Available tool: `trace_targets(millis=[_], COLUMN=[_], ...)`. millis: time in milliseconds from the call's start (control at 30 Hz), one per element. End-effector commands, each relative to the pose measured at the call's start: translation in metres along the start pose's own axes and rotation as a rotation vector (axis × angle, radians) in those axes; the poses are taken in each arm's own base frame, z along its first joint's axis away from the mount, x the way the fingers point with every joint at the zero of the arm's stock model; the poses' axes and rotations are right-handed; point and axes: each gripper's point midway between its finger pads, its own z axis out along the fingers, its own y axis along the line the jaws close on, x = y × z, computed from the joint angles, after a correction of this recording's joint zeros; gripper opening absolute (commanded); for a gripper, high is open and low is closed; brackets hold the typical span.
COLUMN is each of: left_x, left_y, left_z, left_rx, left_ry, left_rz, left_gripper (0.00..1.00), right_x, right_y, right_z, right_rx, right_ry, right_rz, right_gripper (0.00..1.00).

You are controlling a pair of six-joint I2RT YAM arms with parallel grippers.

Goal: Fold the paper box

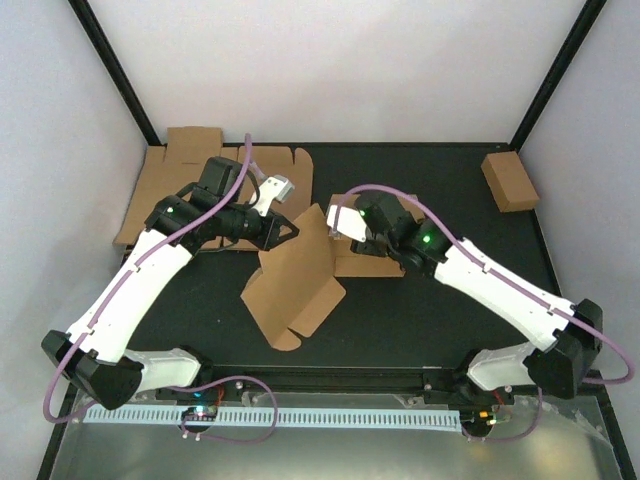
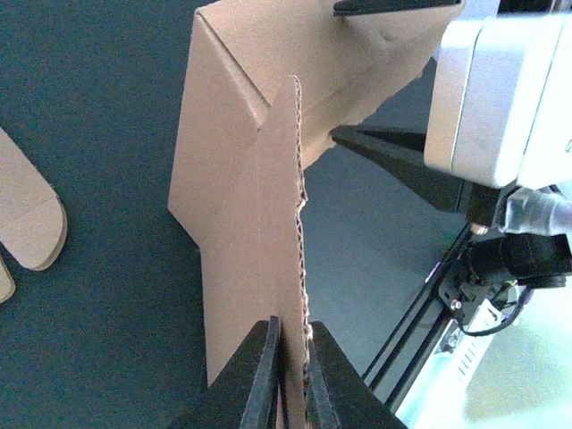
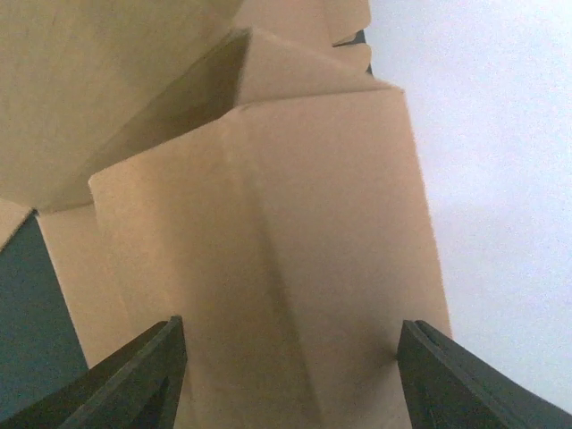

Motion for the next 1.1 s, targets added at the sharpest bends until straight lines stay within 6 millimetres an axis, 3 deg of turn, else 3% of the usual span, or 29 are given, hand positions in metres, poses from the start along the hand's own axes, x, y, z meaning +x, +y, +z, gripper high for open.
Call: trace_targets(millis=[0,133,300,467,800,1067], left_x=[-0.014,-0.015,-0.015,-0.014,-0.019,-0.02], left_y=[-0.017,-0.014,-0.013,-0.014,-0.024,-0.028], left_z=[-0.006,-0.007,-0.006,-0.006,-0.006,-0.007], left_rx=[0.065,0.047,0.037,0.043,0.093,0.109], left_ry=[-0.034,-0.032,-0.028,-0.021,-0.033,-0.037], left_rz=[0.017,0.017,0.021,0.025,0.036,0.044], left_gripper=[0.09,0.09,0.09,0.09,0.09,0.09], right_x=[-0.006,-0.004,0.002,-0.002,0.003,-0.004], right_y=[-0.021,-0.017,-0.025,-0.033,-0.021,-0.036], right_z=[-0.008,-0.012,-0.012,-0.015,0.001,0.003], right_rx=[0.19,0.17,0.2,0.214,0.239,0.405], right_ry=[-0.062,-0.069,-0.025,-0.036,-0.045,-0.104], right_rz=[-0.016,-0.03,-0.03,-0.035,-0.113,-0.139], right_gripper=[0.72,0.82,0.84,0.84,0.83,0.73])
